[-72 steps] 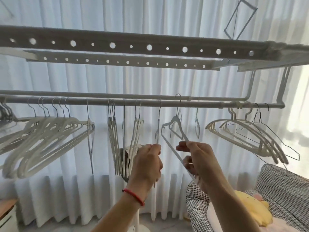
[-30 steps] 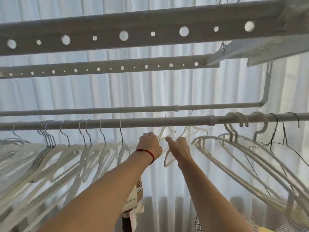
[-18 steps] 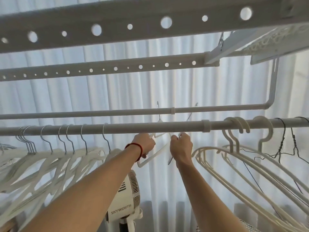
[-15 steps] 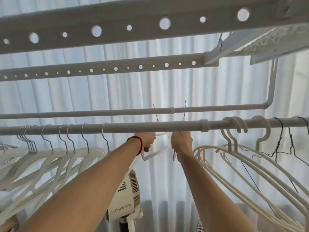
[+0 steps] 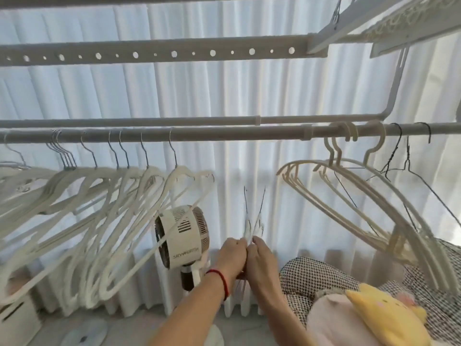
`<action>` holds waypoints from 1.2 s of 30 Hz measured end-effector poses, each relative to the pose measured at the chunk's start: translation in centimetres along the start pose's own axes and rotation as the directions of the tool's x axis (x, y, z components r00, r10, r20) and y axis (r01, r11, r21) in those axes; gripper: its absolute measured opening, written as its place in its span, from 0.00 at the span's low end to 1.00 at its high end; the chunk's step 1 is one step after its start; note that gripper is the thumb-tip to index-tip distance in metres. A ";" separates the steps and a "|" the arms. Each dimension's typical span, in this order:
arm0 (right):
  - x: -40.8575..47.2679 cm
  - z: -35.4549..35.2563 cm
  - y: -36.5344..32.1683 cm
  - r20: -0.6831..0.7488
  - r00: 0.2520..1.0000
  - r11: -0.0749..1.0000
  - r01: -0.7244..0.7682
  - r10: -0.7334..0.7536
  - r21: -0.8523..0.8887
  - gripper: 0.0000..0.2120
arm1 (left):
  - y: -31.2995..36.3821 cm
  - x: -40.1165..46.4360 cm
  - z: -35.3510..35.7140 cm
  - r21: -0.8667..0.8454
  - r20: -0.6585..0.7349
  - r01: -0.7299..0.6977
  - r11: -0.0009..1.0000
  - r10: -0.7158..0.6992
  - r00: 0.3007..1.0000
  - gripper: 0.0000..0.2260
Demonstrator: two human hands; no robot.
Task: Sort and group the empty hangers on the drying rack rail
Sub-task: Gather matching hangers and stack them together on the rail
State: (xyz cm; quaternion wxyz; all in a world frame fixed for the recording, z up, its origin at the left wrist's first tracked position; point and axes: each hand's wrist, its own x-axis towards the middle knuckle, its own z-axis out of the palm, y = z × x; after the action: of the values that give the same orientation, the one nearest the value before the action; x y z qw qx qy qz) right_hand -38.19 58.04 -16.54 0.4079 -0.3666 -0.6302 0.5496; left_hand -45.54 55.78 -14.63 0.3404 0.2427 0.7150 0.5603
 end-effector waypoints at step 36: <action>-9.1 -7.8 2.6 0.139 0.970 0.979 -0.188 0.197 -0.073 0.10 | -15.2 -21.7 -13.4 0.729 0.200 -0.513 0.454 0.575 0.793 0.07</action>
State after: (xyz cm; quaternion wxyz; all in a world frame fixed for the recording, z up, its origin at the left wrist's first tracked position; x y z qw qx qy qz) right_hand -27.41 53.13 -19.64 0.2945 -0.3968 -0.6357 0.5930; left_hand -41.05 27.59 -22.74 -0.0162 0.5548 0.7763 0.2990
